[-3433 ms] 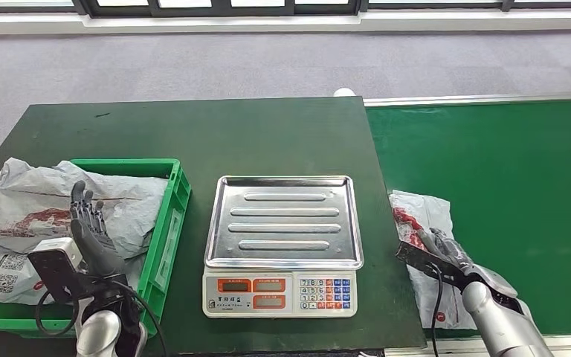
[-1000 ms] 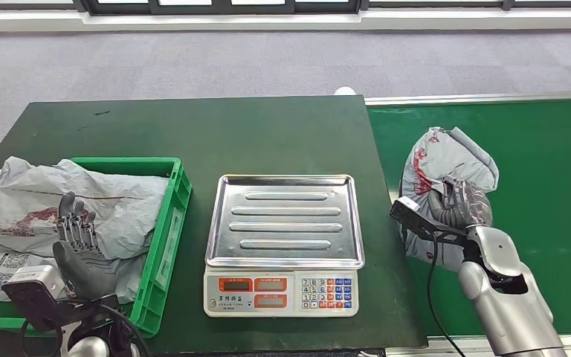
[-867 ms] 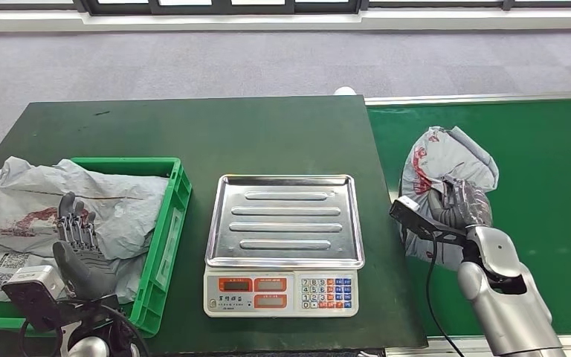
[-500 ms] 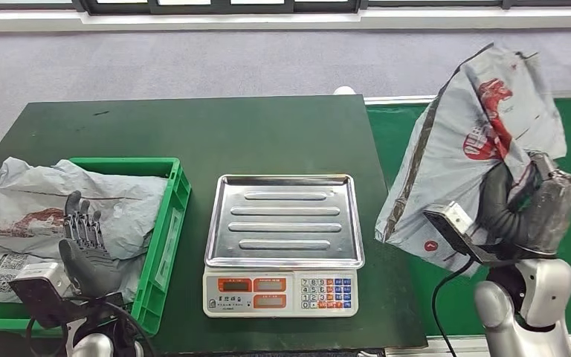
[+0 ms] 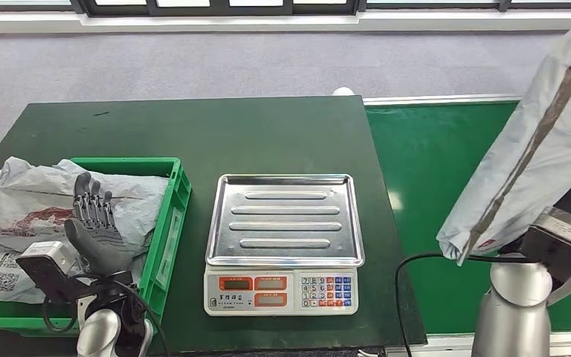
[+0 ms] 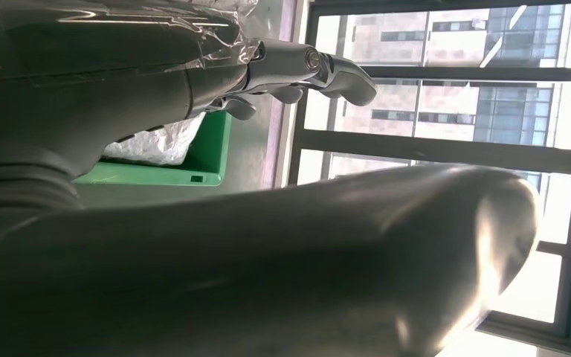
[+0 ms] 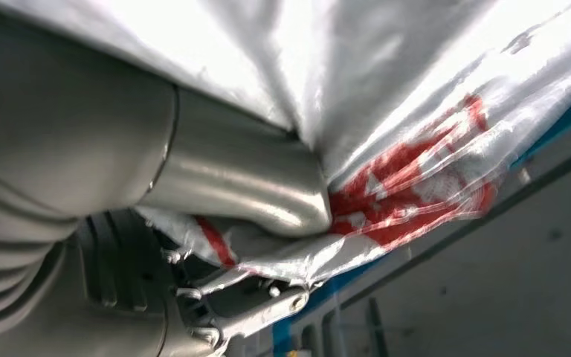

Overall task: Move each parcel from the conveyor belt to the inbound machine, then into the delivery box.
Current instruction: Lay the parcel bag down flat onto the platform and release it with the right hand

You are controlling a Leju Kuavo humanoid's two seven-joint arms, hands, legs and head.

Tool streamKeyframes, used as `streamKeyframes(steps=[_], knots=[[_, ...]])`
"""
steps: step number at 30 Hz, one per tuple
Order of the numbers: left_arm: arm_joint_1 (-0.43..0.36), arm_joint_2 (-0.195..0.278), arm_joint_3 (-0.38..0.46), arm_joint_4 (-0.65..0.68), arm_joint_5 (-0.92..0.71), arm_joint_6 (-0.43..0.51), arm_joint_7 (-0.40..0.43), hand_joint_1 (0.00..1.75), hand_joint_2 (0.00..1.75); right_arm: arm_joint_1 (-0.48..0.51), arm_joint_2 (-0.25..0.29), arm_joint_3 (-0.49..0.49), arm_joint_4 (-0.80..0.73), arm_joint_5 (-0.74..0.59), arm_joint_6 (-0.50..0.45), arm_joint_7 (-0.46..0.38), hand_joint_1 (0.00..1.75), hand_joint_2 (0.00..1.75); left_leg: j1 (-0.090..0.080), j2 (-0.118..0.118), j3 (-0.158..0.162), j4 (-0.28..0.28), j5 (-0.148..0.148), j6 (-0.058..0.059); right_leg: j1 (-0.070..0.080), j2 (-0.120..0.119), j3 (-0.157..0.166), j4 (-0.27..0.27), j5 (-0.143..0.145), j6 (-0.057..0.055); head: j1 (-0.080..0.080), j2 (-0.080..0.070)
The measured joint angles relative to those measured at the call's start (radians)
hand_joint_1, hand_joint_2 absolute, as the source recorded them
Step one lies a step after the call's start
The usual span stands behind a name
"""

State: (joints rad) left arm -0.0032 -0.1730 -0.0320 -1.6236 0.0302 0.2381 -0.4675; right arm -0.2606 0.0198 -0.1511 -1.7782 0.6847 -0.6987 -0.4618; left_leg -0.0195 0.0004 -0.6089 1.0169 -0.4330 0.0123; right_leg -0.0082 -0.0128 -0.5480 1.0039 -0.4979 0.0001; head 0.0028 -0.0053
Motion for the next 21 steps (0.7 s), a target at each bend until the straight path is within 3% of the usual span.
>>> streamKeyframes(steps=[4, 9, 21], knots=[[0.0, 0.004, -0.006, 0.0, -0.009, -0.006, 0.021, 0.0, 0.0, 0.0, -0.025, 0.034, 0.045, -0.064, 0.019, 0.022, 1.75, 1.75, 0.0, 0.0, 0.0, 0.0, 0.0, 0.0, 0.0, 0.0, 0.0, 0.0, 0.0, 0.0, 0.0, 0.0], [-0.027, 0.009, -0.021, 0.022, -0.011, 0.003, 0.066, 0.0, 0.0, -0.04, -0.043, 0.081, 0.214, -0.129, 0.077, 0.04, 1.75, 1.75, 0.0, 0.0, 0.0, 0.0, 0.0, 0.0, 0.001, 0.0, -0.001, 0.0, 0.001, 0.0, 0.0, 0.0], [-0.066, 0.023, -0.043, 0.045, 0.031, 0.05, 0.069, 0.0, 0.0, -0.114, -0.012, 0.234, 0.548, -0.101, 0.137, 0.081, 1.75, 1.75, 0.001, -0.002, -0.002, 0.0, 0.002, 0.0, 0.002, -0.001, -0.001, 0.001, 0.001, -0.001, 0.0, 0.0]])
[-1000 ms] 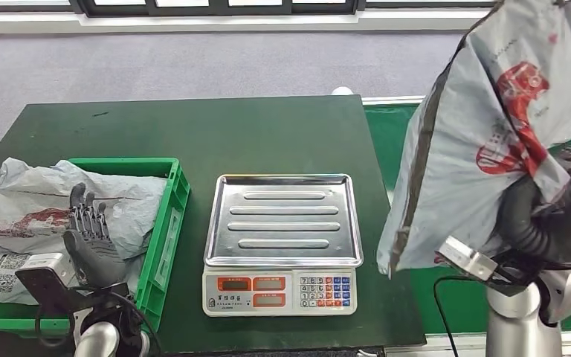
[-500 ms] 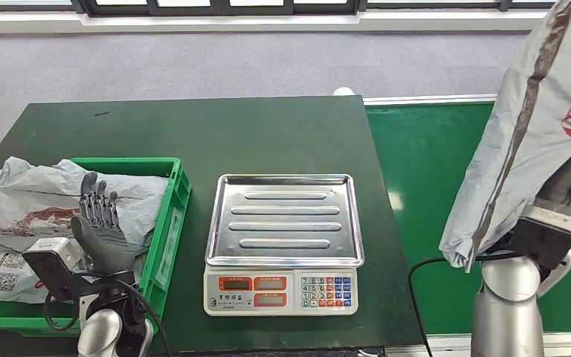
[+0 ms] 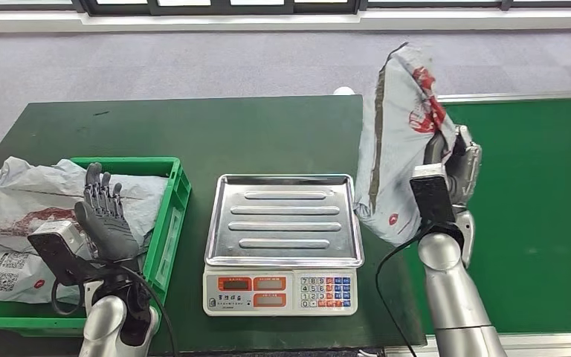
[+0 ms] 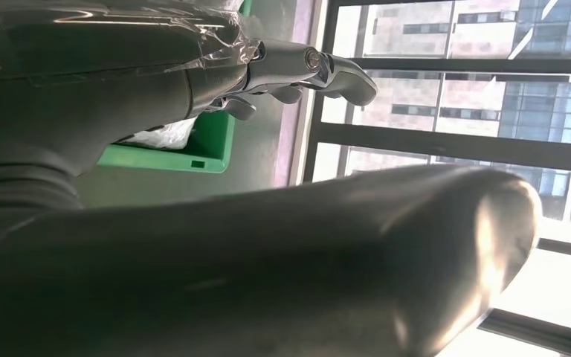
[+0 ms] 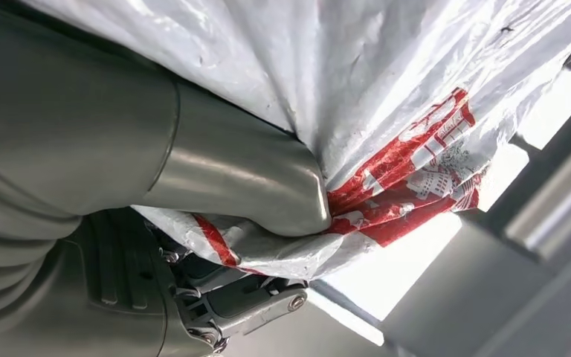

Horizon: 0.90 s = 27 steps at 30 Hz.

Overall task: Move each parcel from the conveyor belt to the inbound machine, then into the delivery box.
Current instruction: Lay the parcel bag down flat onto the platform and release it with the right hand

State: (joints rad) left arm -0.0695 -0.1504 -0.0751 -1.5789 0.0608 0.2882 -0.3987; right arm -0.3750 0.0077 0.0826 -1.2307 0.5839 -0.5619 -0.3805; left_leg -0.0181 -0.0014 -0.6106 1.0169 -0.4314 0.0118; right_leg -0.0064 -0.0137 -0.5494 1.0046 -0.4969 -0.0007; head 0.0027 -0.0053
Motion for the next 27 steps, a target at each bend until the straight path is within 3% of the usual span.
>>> streamKeyframes(steps=[9, 17, 27], knots=[[-0.001, 0.005, -0.005, 0.008, 0.028, -0.01, 0.0, 0.0, 0.0, -0.034, 0.021, 0.055, 0.113, 0.021, 0.057, 0.036, 1.75, 1.75, 0.0, 0.0, -0.001, 0.0, 0.0, 0.0, 0.0, 0.0, -0.001, 0.0, 0.0, 0.0, 0.0, 0.0], [-0.011, 0.01, -0.008, 0.03, 0.073, -0.032, 0.002, 0.0, 0.0, -0.079, 0.064, 0.209, 0.249, 0.058, 0.173, 0.062, 1.75, 1.75, 0.001, 0.001, -0.001, 0.0, 0.001, -0.001, 0.001, 0.0, -0.001, 0.0, 0.001, -0.001, 0.0, 0.0], [-0.009, 0.016, -0.021, 0.051, 0.1, -0.04, -0.014, 0.0, 0.0, -0.108, 0.093, 0.32, 0.369, 0.073, 0.153, 0.067, 1.75, 1.75, 0.002, 0.0, -0.001, 0.0, 0.001, -0.001, 0.001, 0.0, -0.002, 0.0, 0.0, -0.002, 0.0, 0.0]])
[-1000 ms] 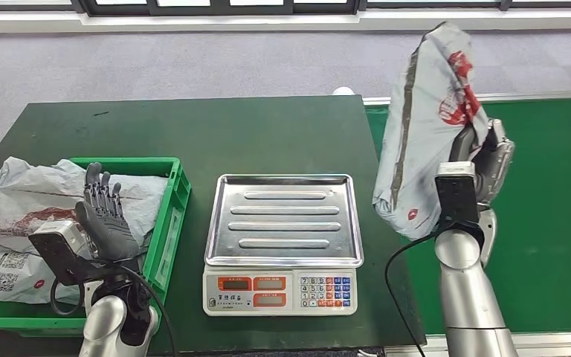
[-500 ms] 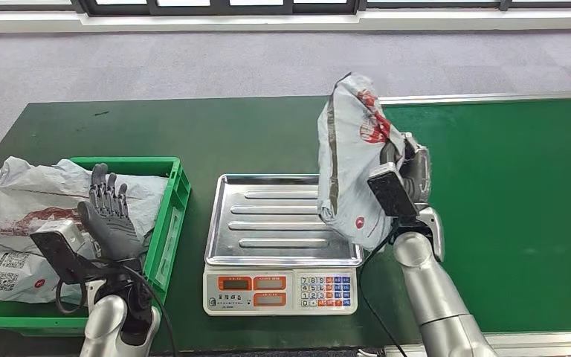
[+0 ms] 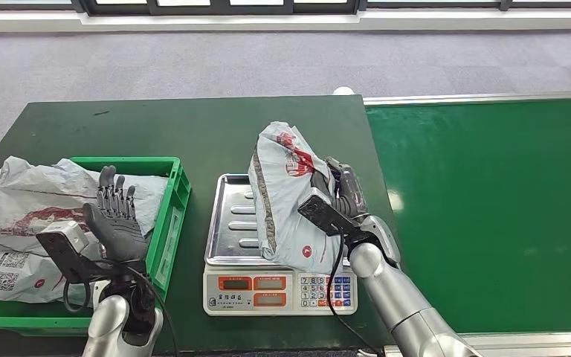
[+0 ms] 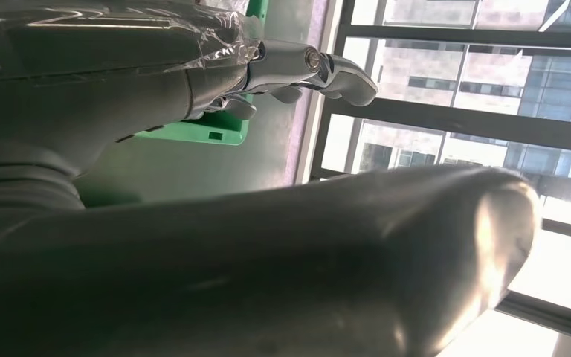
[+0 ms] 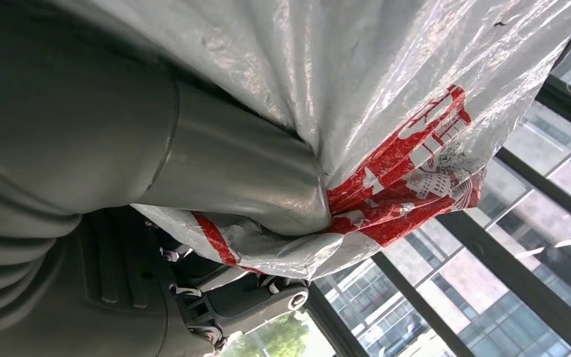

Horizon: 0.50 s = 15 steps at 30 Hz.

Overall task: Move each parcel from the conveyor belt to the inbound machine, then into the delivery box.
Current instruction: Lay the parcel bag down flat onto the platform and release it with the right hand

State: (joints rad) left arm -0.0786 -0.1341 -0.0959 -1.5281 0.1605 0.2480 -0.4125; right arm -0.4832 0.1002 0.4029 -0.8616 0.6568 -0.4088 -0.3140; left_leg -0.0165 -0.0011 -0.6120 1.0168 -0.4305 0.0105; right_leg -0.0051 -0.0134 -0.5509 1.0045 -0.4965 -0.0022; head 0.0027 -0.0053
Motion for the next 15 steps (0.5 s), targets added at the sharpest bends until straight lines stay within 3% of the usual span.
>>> streamKeyframes(steps=[9, 13, 15], knots=[[0.0, 0.001, -0.004, 0.011, 0.001, 0.0, -0.001, 0.0, 0.0, -0.025, 0.012, 0.015, 0.047, 0.002, -0.008, 0.0, 1.73, 1.75, 0.0, 0.0, 0.0, 0.0, 0.0, 0.0, 0.0, 0.0, 0.0, 0.0, 0.001, 0.0, 0.0, 0.0], [-0.001, 0.001, -0.005, 0.013, 0.001, 0.0, -0.002, 0.0, 0.0, -0.031, 0.013, 0.02, 0.059, 0.013, -0.01, 0.003, 0.0, 1.75, 0.0, 0.0, 0.0, 0.0, 0.0, 0.0, 0.0, 0.0, 0.0, 0.0, 0.0, 0.0, 0.0, 0.0], [-0.004, 0.001, -0.005, 0.016, 0.001, -0.002, -0.005, 0.0, 0.0, -0.041, 0.016, 0.024, 0.072, 0.038, -0.024, 0.018, 0.0, 0.87, 0.0, 0.0, 0.0, 0.0, 0.0, 0.0, 0.0, 0.0, 0.0, 0.0, 0.0, 0.0, 0.0, 0.0]])
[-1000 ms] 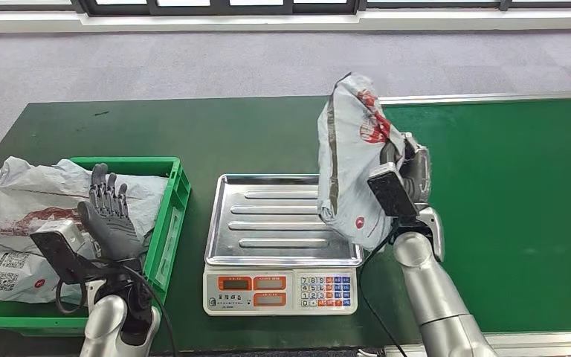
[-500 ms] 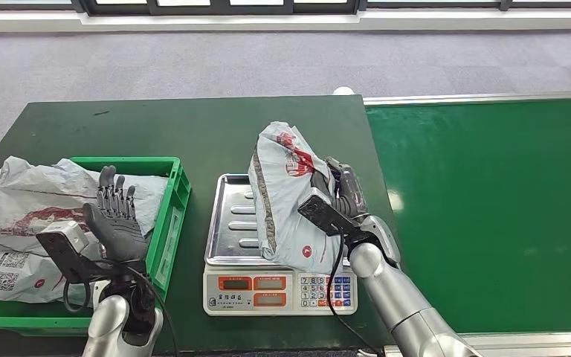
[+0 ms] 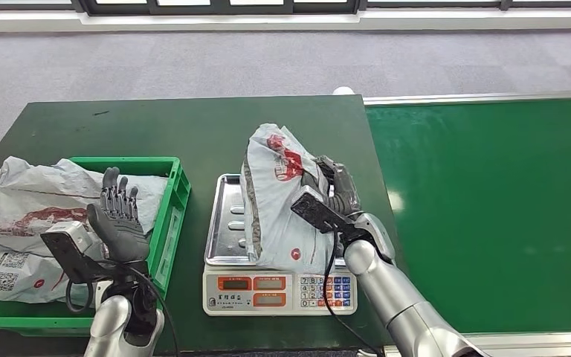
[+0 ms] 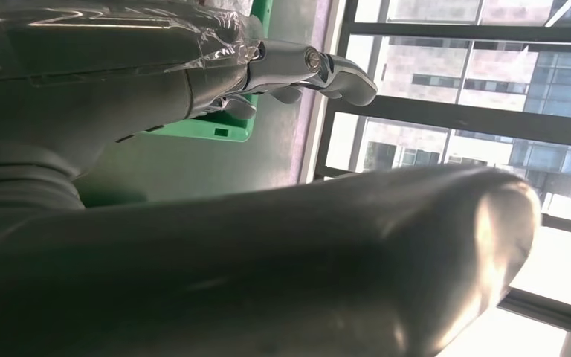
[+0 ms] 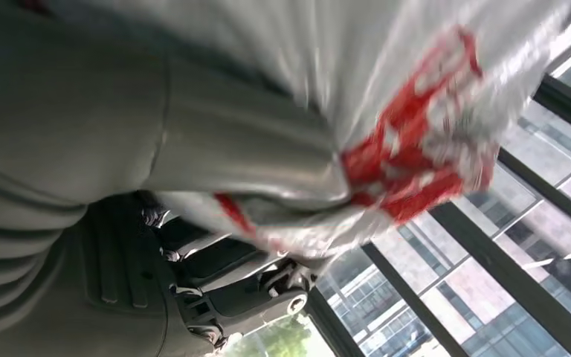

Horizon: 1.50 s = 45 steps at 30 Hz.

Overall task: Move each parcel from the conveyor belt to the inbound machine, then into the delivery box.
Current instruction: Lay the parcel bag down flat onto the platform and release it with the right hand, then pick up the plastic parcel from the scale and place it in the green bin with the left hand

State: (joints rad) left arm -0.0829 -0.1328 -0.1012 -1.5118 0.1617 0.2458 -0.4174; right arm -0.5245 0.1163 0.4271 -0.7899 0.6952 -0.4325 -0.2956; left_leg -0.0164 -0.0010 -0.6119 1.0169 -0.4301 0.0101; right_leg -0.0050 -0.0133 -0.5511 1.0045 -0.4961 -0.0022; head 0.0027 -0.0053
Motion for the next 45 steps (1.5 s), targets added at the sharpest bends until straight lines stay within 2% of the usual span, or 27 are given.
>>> streamKeyframes(steps=[2, 8, 18, 28, 32, 36, 40, 44, 45], knots=[[-0.008, 0.0, -0.001, 0.006, 0.0, -0.002, -0.002, 0.0, 0.0, -0.012, 0.004, 0.008, 0.013, 0.032, -0.026, 0.02, 0.0, 0.0, 0.0, 0.0, 0.0, 0.0, 0.0, 0.0, 0.0, 0.0, 0.0, 0.0, 0.0, 0.0, 0.0, 0.0], [-0.033, 0.002, -0.001, 0.021, -0.007, -0.005, -0.017, 0.0, 0.0, 0.004, 0.004, 0.013, -0.014, 0.054, -0.069, 0.029, 0.0, 0.0, 0.0, 0.0, 0.0, 0.0, 0.001, -0.001, 0.0, 0.0, 0.0, 0.0, 0.0, 0.0, 0.0, 0.0], [-0.034, 0.011, -0.005, -0.017, -0.104, 0.022, -0.052, 0.0, 0.0, 0.202, -0.042, 0.013, -0.285, 0.02, -0.069, -0.004, 0.0, 0.0, 0.0, 0.0, -0.001, 0.0, 0.0, -0.001, 0.0, 0.0, -0.002, 0.0, 0.0, -0.001, 0.0, 0.0], [-0.008, 0.017, -0.01, -0.062, -0.172, 0.038, -0.048, 0.0, 0.0, 0.294, -0.074, -0.005, -0.434, -0.063, 0.018, -0.045, 0.0, 0.0, 0.0, 0.001, -0.001, 0.0, 0.001, -0.001, 0.0, 0.0, -0.002, 0.0, 0.0, -0.001, 0.0, 0.0], [-0.01, 0.023, -0.029, -0.064, -0.274, 0.022, 0.002, 0.0, 0.0, 0.323, -0.085, -0.023, -0.482, -0.121, 0.025, -0.091, 0.0, 1.75, 0.0, 0.0, -0.001, 0.0, 0.001, -0.001, 0.0, 0.0, -0.002, 0.0, 0.0, -0.001, 0.0, 0.0], [-0.03, 0.03, -0.078, -0.048, -0.493, -0.011, 0.078, 0.0, 0.0, 0.354, -0.095, -0.036, -0.561, -0.131, 0.003, -0.116, 0.0, 1.75, 0.0, 0.001, -0.001, 0.0, 0.0, -0.001, 0.0, 0.0, -0.002, 0.0, 0.001, -0.001, 0.0, 0.0], [-0.037, 0.03, -0.132, -0.04, -0.546, -0.05, 0.085, 0.0, 0.0, 0.398, -0.099, -0.045, -0.63, -0.122, -0.003, -0.125, 0.0, 1.75, 0.0, 0.002, -0.001, 0.0, 0.0, -0.001, 0.0, 0.001, -0.002, 0.0, 0.001, -0.001, 0.0, 0.0], [-0.04, 0.035, -0.169, -0.039, -0.575, -0.115, 0.096, 0.0, 1.75, 0.426, -0.105, -0.051, -0.682, -0.133, -0.01, -0.155, 0.0, 1.75, 0.0, 0.002, -0.001, 0.0, 0.0, -0.001, 0.0, 0.001, -0.003, 0.0, 0.001, -0.001, 0.0, 0.0], [-0.041, 0.039, -0.183, -0.039, -0.603, -0.152, 0.108, 0.0, 1.75, 0.432, -0.107, -0.051, -0.697, -0.138, -0.011, -0.17, 0.0, 1.75, 0.0, 0.001, -0.001, 0.0, 0.0, -0.001, 0.0, 0.0, -0.003, 0.0, 0.0, -0.001, 0.0, 0.0]])
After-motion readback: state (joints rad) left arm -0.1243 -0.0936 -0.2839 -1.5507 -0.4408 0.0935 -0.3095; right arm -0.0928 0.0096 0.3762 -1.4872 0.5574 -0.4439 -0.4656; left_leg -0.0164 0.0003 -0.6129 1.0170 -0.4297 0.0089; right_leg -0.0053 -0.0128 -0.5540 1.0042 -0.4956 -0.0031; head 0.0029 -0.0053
